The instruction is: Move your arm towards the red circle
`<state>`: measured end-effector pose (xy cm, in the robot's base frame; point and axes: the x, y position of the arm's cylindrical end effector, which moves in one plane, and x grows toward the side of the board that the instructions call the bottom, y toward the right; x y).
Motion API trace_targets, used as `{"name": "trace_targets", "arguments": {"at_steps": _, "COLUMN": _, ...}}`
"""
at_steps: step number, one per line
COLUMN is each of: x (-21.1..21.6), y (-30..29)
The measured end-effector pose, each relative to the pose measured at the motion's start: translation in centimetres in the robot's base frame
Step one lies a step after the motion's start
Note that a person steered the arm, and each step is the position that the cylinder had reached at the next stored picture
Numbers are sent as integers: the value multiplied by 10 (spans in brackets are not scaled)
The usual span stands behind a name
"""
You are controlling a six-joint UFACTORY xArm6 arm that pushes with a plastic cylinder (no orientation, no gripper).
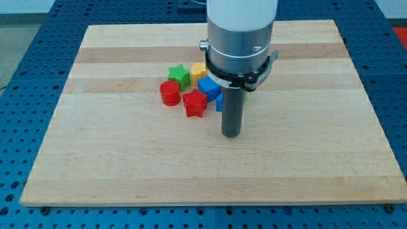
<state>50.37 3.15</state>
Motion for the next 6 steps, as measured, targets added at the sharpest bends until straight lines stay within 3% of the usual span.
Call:
{"name": "trace_targets", "arguments": {"at_steps": 2, "x": -5, "y": -2}}
{"name": "trace_targets", "arguments": {"at_steps": 4, "x": -29, "y": -173}}
{"name": "trace_targets", "arguments": {"at_steps": 5, "x": -72, "y": -197}}
{"name": "trace_targets", "arguments": {"at_steps": 6, "x": -76, "y": -154}}
